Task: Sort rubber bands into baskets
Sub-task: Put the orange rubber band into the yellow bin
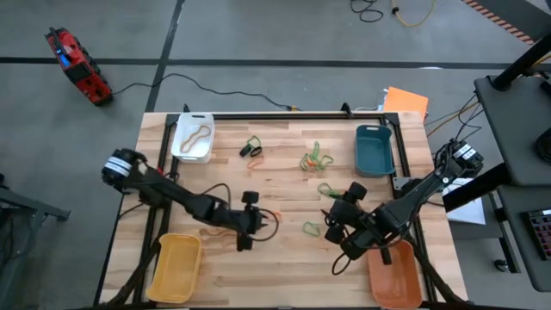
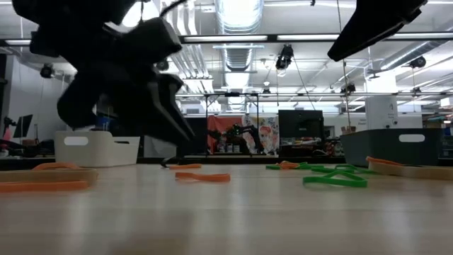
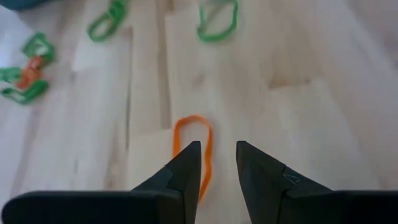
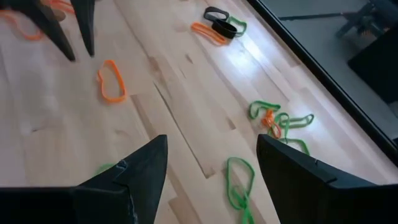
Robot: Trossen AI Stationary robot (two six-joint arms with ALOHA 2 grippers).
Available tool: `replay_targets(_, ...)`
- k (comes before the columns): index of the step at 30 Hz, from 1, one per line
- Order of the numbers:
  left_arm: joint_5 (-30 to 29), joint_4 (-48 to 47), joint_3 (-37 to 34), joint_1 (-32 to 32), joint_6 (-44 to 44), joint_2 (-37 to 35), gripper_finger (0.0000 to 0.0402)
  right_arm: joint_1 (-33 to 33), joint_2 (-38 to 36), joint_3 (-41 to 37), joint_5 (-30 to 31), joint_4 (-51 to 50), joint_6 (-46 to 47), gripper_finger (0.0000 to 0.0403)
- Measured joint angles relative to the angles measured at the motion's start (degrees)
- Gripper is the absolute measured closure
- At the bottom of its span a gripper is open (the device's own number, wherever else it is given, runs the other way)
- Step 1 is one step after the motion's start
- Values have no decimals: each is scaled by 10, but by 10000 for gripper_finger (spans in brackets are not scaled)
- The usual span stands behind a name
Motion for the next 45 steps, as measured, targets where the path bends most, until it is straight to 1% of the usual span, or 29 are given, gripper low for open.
replay_targets(5, 0, -30, 34, 1, 2, 44, 277, 0, 0, 0, 0, 2, 0, 165)
replay_targets(10, -2, -39, 45, 13, 19, 53, 247, 0, 0, 0, 0, 3, -4, 165)
replay_targets(14, 8, -38, 29, 37, 16, 54, 242, 0, 0, 0, 0, 3, -5, 165)
replay_targets(18, 25, -30, 13, 55, 7, 53, 246, 0, 0, 0, 0, 3, -5, 165)
replay_targets(22, 35, -29, 9, 58, 14, 53, 260, 0, 0, -1, 0, 3, -6, 165)
replay_targets(25, 44, -30, 9, 58, 21, 53, 284, 0, 0, -1, 4, 3, -7, 165)
replay_targets(28, 50, -32, 9, 57, 22, 53, 321, 0, 0, -1, 5, 3, -7, 165)
replay_targets(32, 71, -34, 8, 59, 22, 53, 384, 0, 0, -1, 5, 3, -7, 165)
replay_targets(33, 73, -34, 8, 59, 21, 53, 392, 0, 0, -1, 5, 3, -7, 165)
replay_targets(41, 73, -30, 8, 58, 16, 53, 401, 0, 0, -1, 5, 3, -7, 165)
replay_targets(45, 70, -38, 6, 50, 16, 41, 401, 0, 0, -1, 5, 3, -7, 165)
